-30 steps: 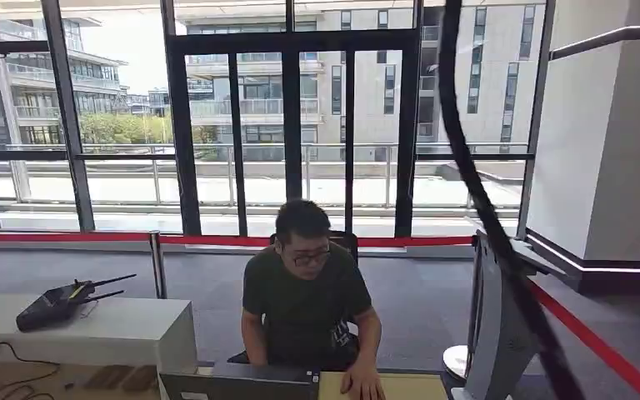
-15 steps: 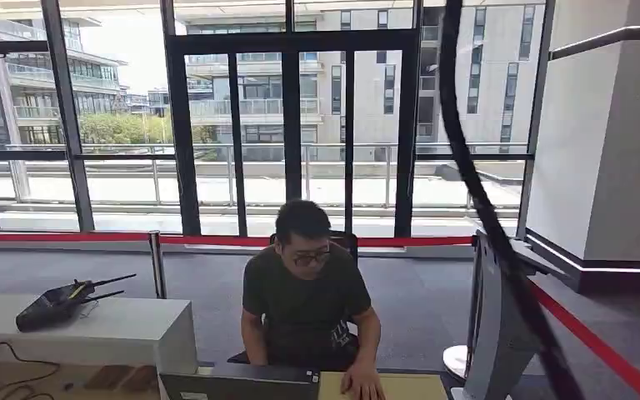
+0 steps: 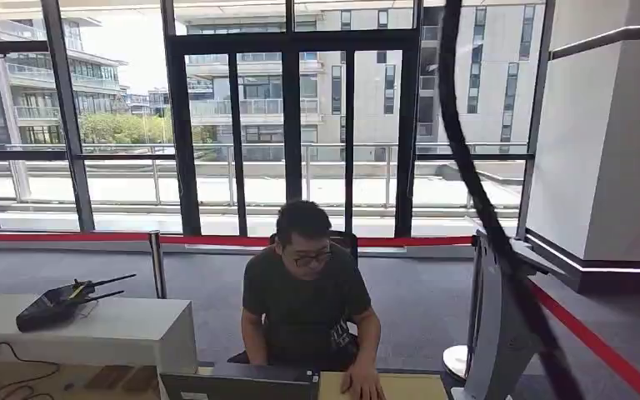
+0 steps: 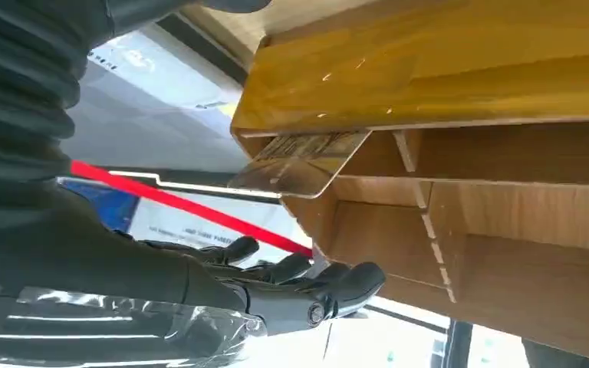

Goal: Pass the card to the sensor for recognition and then transmit it.

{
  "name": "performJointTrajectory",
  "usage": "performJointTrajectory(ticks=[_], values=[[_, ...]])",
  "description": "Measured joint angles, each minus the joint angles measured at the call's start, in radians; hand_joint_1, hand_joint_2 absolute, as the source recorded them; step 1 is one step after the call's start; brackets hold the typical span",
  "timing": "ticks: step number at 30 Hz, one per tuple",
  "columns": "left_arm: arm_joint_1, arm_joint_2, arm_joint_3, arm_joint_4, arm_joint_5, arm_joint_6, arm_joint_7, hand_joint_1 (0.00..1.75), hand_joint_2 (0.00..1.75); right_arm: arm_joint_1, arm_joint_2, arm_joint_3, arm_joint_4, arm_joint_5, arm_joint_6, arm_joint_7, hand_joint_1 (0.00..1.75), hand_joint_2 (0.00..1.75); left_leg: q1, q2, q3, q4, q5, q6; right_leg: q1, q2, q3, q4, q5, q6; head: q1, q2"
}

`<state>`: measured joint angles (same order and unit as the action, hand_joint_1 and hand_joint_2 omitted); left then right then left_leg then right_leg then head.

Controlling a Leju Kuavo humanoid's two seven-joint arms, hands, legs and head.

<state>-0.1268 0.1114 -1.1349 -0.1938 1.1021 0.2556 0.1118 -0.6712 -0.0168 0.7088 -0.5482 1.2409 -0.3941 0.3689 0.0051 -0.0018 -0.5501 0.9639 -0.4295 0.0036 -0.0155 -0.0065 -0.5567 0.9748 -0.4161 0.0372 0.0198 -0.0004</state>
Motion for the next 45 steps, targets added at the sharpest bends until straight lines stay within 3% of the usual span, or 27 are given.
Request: performJointTrajectory(ticks=[18,19,45], values=[[0.000,0.000,0.000,0.000,-0.003,-0.009,-0.005,0.00,0.00,-0.023,-0.013,0.000,0.015,0.023,0.032,0.014,0.00,1.75,0.000,0.000,0.000,0.000,0.000,0.000,0.000,0.000,0.000,0.000,0.000,0.000,0.000,0.000],[0.000,0.000,0.000,0.000,-0.003,-0.009,-0.005,0.00,0.00,-0.022,-0.013,0.000,0.015,0.023,0.036,0.014,1.73,1.75,0.000,0.000,0.000,0.000,0.000,0.000,0.000,0.000,0.000,0.000,0.000,0.000,0.000,0.000],[0.000,0.000,0.002,0.000,0.005,-0.004,0.001,0.00,0.00,-0.020,-0.007,0.005,0.009,0.067,0.074,0.013,1.75,1.75,0.000,0.000,0.000,0.000,0.000,0.000,0.000,0.000,0.000,0.000,0.000,0.000,0.000,0.000]])
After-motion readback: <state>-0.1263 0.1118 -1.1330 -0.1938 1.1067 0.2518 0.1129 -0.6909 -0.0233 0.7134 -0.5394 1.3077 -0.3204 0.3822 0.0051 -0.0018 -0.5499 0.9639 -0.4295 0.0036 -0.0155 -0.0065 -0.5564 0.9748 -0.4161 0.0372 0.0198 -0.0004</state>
